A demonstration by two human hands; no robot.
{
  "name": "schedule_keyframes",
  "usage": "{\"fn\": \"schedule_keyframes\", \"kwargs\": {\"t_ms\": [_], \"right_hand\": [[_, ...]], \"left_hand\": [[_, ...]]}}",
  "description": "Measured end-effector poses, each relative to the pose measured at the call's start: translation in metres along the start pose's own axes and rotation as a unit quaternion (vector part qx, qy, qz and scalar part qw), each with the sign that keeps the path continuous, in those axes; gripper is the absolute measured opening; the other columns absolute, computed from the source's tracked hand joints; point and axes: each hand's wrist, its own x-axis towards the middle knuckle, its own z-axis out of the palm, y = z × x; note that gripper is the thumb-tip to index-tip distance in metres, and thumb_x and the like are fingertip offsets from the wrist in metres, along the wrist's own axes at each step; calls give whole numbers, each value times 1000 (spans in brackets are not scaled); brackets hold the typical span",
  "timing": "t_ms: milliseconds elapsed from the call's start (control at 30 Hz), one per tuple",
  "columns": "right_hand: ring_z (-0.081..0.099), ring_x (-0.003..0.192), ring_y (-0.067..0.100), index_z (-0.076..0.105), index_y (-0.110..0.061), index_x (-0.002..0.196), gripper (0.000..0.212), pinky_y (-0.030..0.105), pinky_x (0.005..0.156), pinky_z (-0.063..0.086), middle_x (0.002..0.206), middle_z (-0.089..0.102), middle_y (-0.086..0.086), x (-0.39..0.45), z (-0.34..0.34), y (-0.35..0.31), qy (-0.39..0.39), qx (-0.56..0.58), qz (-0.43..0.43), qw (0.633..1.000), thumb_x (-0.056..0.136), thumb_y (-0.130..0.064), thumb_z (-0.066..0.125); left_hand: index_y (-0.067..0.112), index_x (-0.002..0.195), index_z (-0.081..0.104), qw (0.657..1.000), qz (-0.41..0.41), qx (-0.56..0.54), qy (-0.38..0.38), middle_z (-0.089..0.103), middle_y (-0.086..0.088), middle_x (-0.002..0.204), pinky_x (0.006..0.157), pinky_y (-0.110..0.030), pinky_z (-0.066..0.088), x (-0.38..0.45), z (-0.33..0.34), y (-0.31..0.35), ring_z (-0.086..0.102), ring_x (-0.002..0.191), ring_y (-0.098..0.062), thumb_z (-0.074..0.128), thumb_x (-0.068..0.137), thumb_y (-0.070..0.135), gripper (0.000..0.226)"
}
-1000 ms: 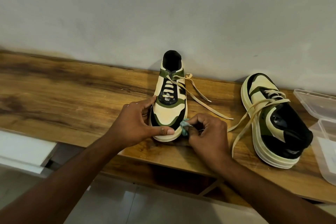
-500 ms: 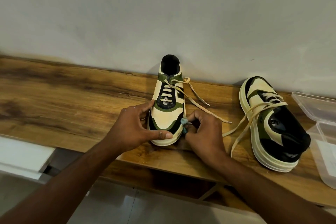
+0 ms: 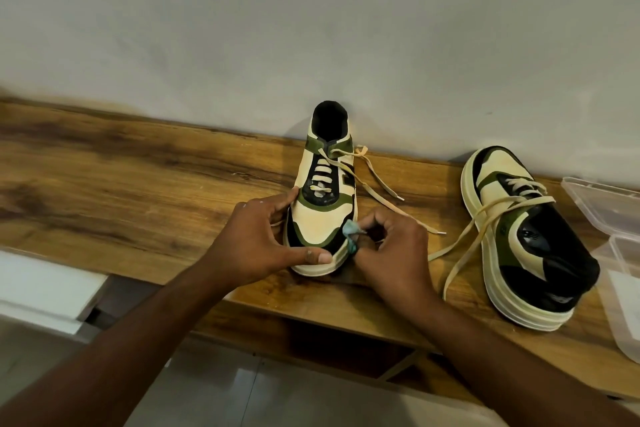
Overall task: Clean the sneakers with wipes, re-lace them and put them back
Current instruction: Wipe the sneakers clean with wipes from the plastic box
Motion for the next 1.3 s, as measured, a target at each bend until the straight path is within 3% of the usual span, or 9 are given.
{"fn": "schedule_keyframes", "kwargs": {"t_ms": [167, 367, 500, 600, 667, 800, 867, 1167, 1300], "right_hand": [[65, 85, 2, 75, -19, 85, 29, 15, 69, 54, 86, 70, -15, -8, 3, -6, 10, -25, -34, 999, 77, 10, 75], [62, 78, 5, 71, -17, 81, 32, 19, 62, 53, 85, 65, -11, -31, 5, -12, -26, -35, -151, 988, 70, 13, 76], [65, 82, 4, 74, -19, 81, 30, 21, 65, 55, 84, 69, -14, -7, 2, 0, -7, -30, -59, 998, 75, 10, 76], [66, 79, 2, 76, -23, 83, 32, 14, 64, 52, 82, 71, -16, 11, -2, 7, 6, -31, -2, 1000, 76, 8, 75], [66, 82, 1, 76, -24, 84, 30, 16, 67, 55, 83, 70, -18, 9, -2, 3, -1, -41, -13, 999, 77, 5, 76], [64, 89, -2, 76, -23, 85, 26, 13, 71, 54, 85, 66, -22, -10, 1, -8, -57, -63, -72, 994, 78, 1, 82], [63, 86, -2, 76, -23, 86, 25, 16, 72, 56, 88, 67, -19, -12, 0, -9, -83, -87, -100, 988, 77, -1, 84], [68, 81, 1, 81, -25, 96, 18, 28, 71, 62, 90, 75, -17, 27, -30, 12, -6, -54, -14, 998, 83, -13, 86], [70, 84, 4, 80, -19, 97, 17, 24, 74, 62, 92, 75, -11, 26, -30, 6, 52, -27, -75, 995, 83, -10, 85]], "left_hand": [[22, 157, 47, 1000, -4, -3, 8, 59, 16, 146, 107, -26, 53, -2, 0, 0, 58, 127, 9, 94, 40, 74, 136], [26, 155, 47, 1000, 4, 2, -3, 57, 43, 121, 99, -14, 51, 0, -2, 2, 58, 121, 17, 94, 40, 72, 132], [28, 155, 47, 1000, -2, 15, -8, 56, 40, 125, 104, -19, 51, 1, -4, 3, 57, 123, 15, 92, 37, 77, 135], [25, 156, 48, 1000, -3, 21, 1, 59, 24, 142, 107, -24, 52, 0, -5, 5, 58, 125, 12, 94, 38, 74, 135], [26, 156, 47, 999, 11, 45, 7, 61, 18, 146, 106, -22, 52, -3, -2, 6, 58, 126, 10, 95, 41, 72, 133], [40, 146, 51, 995, 41, 92, 29, 68, 26, 128, 94, -20, 58, -7, 8, 5, 64, 115, 8, 98, 43, 67, 117], [38, 145, 54, 994, 29, 93, 41, 68, 25, 126, 92, -23, 60, -5, 8, 3, 65, 113, 7, 99, 41, 63, 116], [30, 139, 64, 997, -52, -61, 15, 73, 18, 126, 101, -37, 59, 5, -1, -1, 69, 117, -1, 105, 38, 44, 110], [28, 131, 69, 981, -102, -164, -22, 77, 6, 123, 103, -46, 57, 8, -9, 2, 72, 116, -16, 101, 47, 38, 90]]}}
